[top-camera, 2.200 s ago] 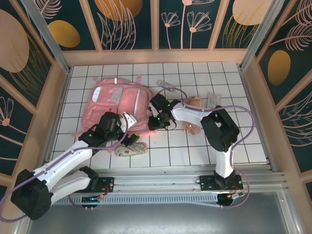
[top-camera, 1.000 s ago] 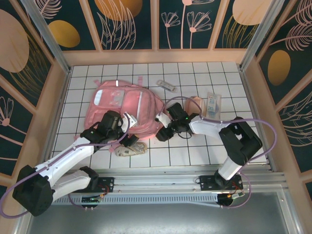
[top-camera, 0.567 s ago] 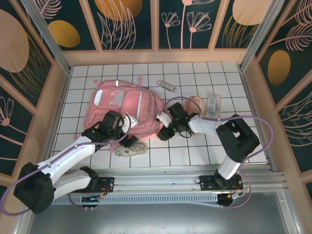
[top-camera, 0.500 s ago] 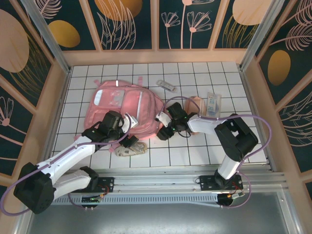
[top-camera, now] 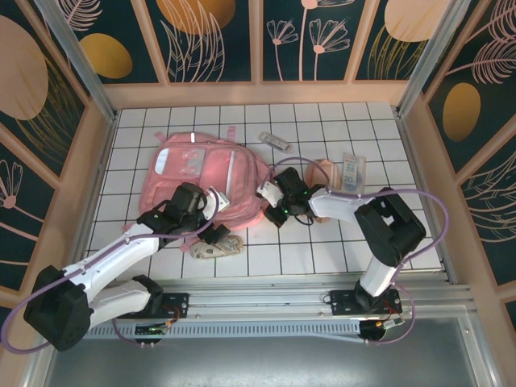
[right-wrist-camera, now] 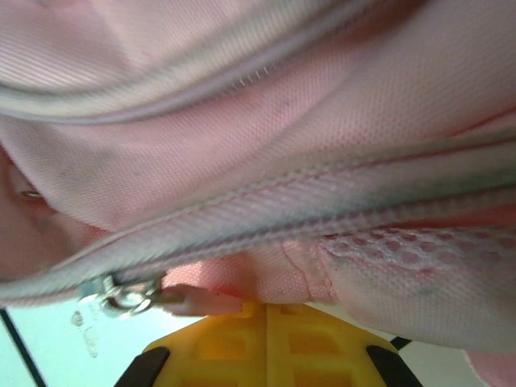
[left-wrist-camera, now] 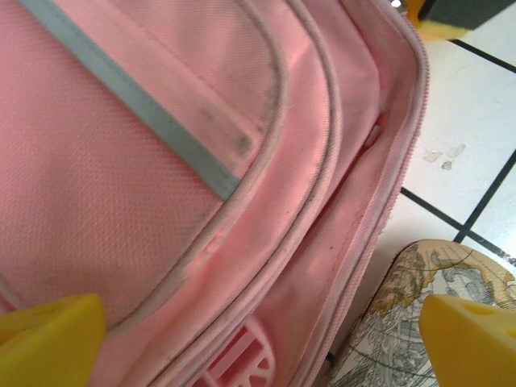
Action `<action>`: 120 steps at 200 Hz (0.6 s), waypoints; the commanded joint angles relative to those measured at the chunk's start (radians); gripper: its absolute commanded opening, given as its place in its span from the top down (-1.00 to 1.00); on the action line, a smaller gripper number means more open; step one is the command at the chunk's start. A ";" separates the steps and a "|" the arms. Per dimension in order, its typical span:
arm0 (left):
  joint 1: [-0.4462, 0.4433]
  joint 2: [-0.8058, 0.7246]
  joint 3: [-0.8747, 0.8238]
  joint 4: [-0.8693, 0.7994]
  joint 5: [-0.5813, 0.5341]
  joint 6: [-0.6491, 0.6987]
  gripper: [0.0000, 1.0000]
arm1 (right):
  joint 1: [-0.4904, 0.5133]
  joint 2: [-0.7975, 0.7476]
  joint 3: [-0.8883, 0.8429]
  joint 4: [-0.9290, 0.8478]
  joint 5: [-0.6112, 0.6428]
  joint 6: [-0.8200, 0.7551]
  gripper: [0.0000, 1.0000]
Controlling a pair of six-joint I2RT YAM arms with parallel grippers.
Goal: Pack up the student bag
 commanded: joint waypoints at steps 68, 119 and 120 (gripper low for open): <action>-0.073 0.209 0.056 0.222 -0.013 0.042 -0.98 | 0.010 -0.089 -0.029 -0.013 0.013 -0.047 -0.02; -0.079 0.252 0.024 0.234 -0.011 0.059 -0.98 | 0.032 0.014 0.000 0.047 0.010 -0.032 -0.09; -0.079 0.251 0.023 0.235 -0.013 0.059 -0.98 | 0.033 0.017 -0.001 0.047 0.010 -0.031 -0.09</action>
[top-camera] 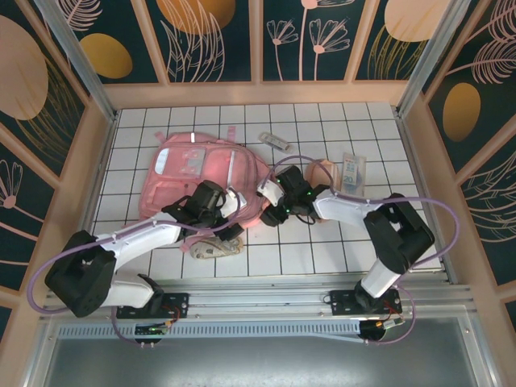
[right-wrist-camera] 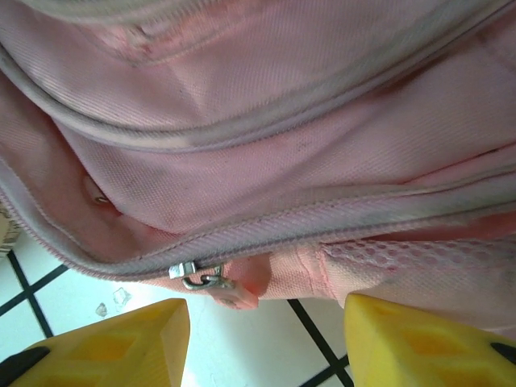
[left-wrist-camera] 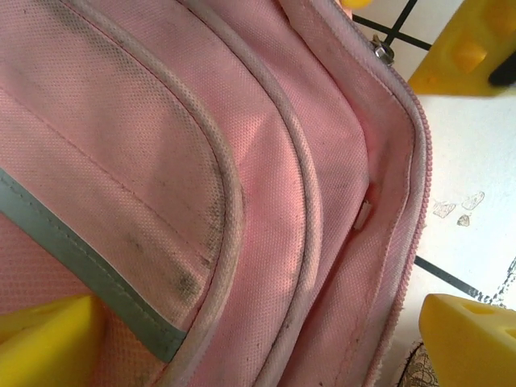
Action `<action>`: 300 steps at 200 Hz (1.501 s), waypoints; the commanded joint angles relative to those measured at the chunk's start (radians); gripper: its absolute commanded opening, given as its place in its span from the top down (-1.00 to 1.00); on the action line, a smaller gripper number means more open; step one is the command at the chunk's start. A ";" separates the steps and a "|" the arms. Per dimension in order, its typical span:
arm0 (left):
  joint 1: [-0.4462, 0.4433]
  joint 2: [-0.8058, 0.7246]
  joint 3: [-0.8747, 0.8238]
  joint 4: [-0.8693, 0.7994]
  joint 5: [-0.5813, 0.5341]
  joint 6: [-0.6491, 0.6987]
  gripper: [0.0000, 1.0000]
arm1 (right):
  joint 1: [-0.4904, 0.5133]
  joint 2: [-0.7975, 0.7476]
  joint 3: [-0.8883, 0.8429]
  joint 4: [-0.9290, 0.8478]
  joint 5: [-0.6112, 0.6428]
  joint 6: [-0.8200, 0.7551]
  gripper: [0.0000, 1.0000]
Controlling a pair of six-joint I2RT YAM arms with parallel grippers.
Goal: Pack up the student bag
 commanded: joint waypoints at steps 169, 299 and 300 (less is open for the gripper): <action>-0.039 0.084 -0.060 0.129 -0.046 -0.025 -0.98 | 0.074 -0.002 0.085 -0.039 -0.097 0.051 1.00; -0.066 0.060 0.061 -0.010 -0.165 -0.053 0.98 | 0.087 -0.119 0.197 -0.278 -0.095 0.112 1.00; -0.066 0.054 0.061 -0.015 -0.165 -0.051 1.00 | 0.086 -0.118 0.199 -0.280 -0.092 0.112 1.00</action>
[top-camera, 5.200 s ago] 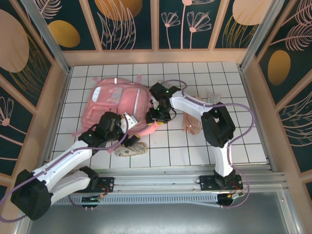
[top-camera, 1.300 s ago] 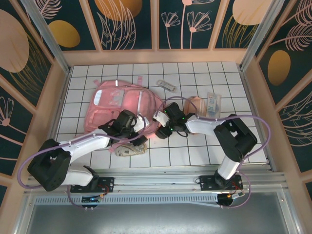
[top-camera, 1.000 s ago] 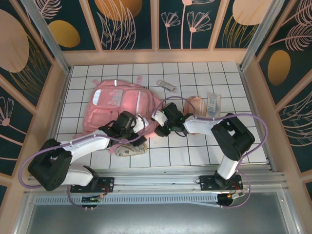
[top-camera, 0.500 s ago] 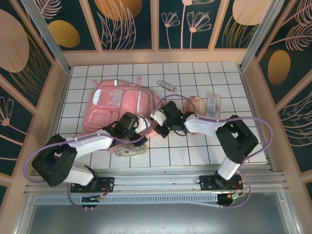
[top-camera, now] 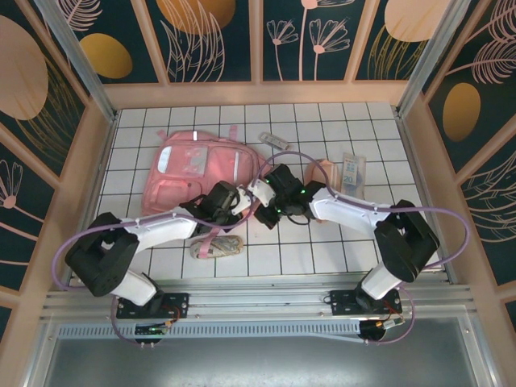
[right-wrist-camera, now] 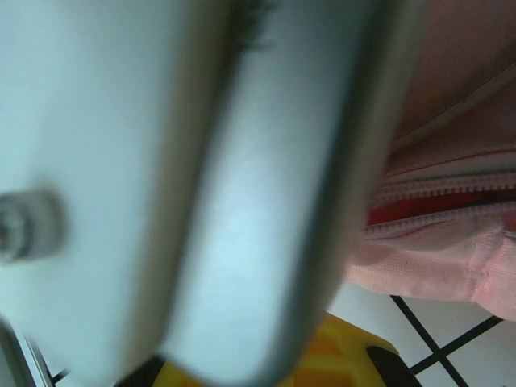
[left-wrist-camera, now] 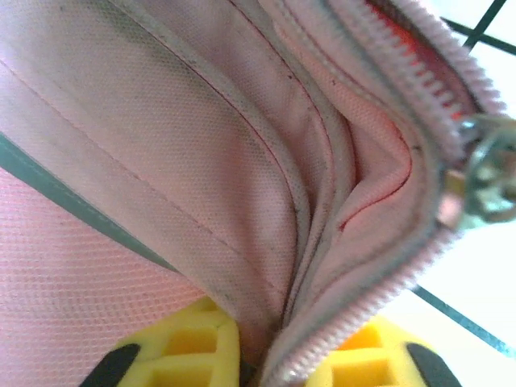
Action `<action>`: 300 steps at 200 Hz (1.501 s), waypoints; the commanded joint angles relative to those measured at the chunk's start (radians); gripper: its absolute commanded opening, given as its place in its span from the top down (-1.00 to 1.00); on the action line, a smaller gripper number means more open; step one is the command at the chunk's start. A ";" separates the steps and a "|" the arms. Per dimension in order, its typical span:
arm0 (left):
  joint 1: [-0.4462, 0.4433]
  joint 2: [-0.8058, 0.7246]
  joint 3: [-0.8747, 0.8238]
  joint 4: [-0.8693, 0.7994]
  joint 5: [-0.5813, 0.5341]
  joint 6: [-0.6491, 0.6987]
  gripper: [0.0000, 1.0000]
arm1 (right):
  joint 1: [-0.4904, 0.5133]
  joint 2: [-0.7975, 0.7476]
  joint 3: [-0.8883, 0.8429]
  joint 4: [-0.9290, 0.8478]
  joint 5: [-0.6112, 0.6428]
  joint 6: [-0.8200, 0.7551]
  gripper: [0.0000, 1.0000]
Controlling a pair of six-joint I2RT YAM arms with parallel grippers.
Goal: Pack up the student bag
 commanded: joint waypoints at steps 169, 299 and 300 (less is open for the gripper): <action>0.025 -0.583 0.379 -0.705 0.059 0.190 1.00 | -0.361 0.326 0.471 -0.097 -0.012 -0.110 1.00; 0.023 -0.520 0.382 -0.480 0.117 0.100 -0.98 | -0.218 0.130 0.510 -0.285 -0.140 0.193 0.42; 0.022 -0.520 0.381 -0.479 0.118 0.100 -0.98 | -0.223 0.131 0.506 -0.288 -0.137 0.200 0.37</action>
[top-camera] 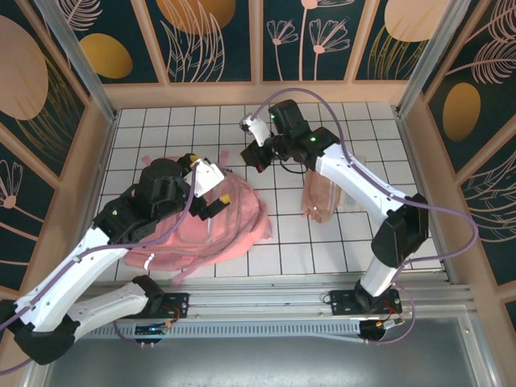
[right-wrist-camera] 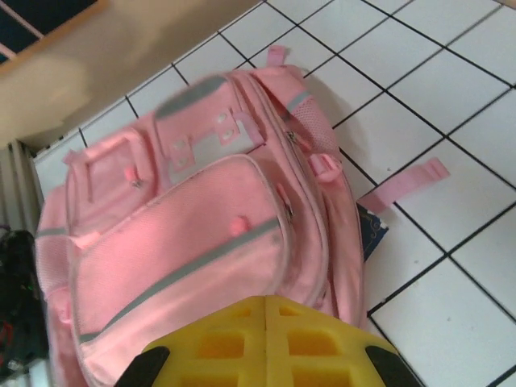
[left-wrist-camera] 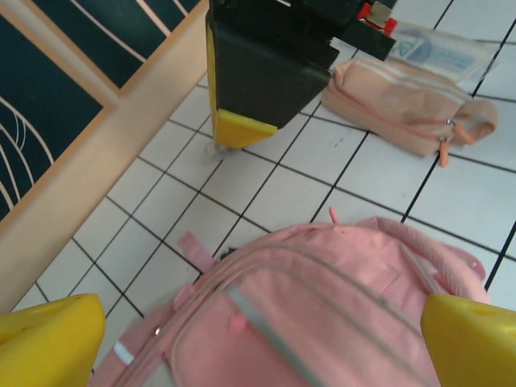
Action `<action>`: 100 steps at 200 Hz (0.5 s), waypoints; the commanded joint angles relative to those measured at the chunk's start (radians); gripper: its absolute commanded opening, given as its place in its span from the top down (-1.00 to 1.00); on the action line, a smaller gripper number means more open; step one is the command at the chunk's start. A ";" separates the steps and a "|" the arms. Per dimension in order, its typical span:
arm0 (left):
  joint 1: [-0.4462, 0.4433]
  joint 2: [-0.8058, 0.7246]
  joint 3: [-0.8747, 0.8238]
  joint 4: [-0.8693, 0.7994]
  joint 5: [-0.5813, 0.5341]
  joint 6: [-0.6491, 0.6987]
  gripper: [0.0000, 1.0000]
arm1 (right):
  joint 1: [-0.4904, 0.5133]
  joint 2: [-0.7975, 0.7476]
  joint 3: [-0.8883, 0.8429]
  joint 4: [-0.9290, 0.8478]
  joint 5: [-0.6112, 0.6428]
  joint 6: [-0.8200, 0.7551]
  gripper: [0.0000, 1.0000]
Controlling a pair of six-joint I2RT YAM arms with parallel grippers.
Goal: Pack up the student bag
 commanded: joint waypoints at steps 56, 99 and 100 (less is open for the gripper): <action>-0.180 0.231 -0.040 0.048 -0.016 -0.198 -0.98 | -0.257 -0.017 -0.291 -0.022 0.071 0.364 -0.24; -0.305 0.505 0.022 0.015 -0.201 -0.383 -0.98 | -0.268 -0.034 -0.361 0.031 0.060 0.392 -0.31; -0.307 0.509 0.020 0.016 -0.204 -0.384 -0.98 | -0.268 -0.035 -0.363 0.034 0.058 0.393 -0.31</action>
